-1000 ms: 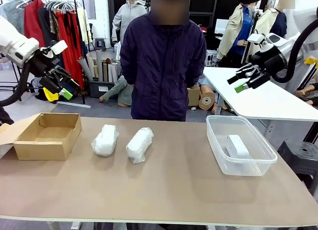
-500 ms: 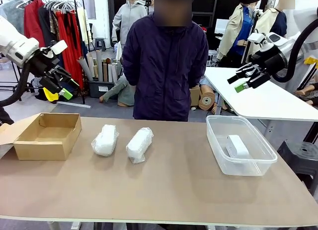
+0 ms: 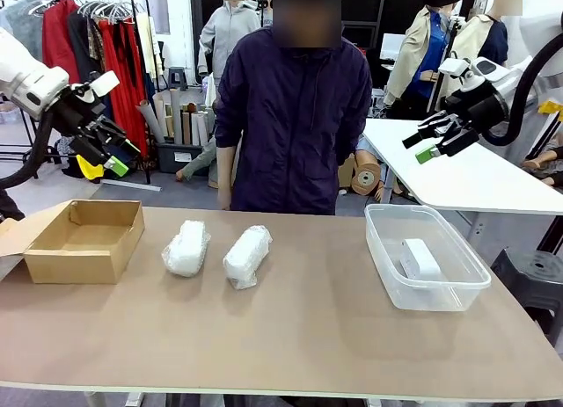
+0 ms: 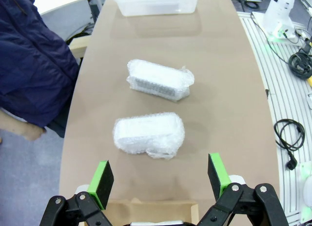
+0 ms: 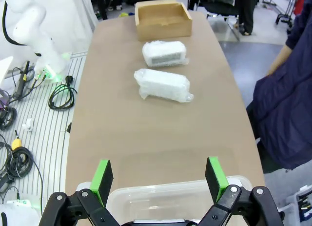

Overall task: Separate and place wrapped and unwrapped clocks.
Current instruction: Pick up the Digital clock indicated by the person.

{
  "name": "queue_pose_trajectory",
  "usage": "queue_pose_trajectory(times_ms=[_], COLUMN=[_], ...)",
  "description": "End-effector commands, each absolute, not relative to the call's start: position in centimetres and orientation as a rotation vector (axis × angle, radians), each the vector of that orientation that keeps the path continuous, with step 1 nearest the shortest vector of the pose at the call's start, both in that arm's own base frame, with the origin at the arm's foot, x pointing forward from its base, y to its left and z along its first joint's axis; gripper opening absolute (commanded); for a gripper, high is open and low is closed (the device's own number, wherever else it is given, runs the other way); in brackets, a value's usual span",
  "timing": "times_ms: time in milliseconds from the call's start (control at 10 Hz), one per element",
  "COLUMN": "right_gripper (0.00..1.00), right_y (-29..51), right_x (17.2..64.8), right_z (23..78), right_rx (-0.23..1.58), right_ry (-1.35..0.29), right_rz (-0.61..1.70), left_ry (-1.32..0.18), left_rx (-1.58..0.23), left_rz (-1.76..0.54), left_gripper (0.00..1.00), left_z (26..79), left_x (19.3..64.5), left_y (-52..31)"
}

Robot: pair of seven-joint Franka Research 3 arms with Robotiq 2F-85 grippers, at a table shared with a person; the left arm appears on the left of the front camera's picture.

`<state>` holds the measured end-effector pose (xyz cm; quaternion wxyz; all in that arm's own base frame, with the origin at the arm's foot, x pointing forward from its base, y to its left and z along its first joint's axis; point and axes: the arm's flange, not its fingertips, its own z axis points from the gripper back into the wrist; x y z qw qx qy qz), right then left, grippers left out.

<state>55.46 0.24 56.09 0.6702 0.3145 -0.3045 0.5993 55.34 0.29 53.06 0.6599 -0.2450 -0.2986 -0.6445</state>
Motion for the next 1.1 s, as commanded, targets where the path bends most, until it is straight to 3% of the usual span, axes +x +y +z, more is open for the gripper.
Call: queue_pose_trajectory(times_ms=[0, 1000], right_gripper=[1.00, 1.00], right_y=[0.28, 0.28], right_x=[55.30, 55.30], right_z=[56.34, 56.34], right_rx=[0.705, 0.705], right_ry=[-0.691, -0.691], right_rz=[1.356, 1.356], left_ry=[-0.678, -0.678], left_rx=[-0.548, -0.548], left_rz=[-1.454, -1.454], left_gripper=[1.00, 1.00], left_z=[53.09, 53.09], left_x=[55.03, 55.03], left_y=[0.24, 0.24])
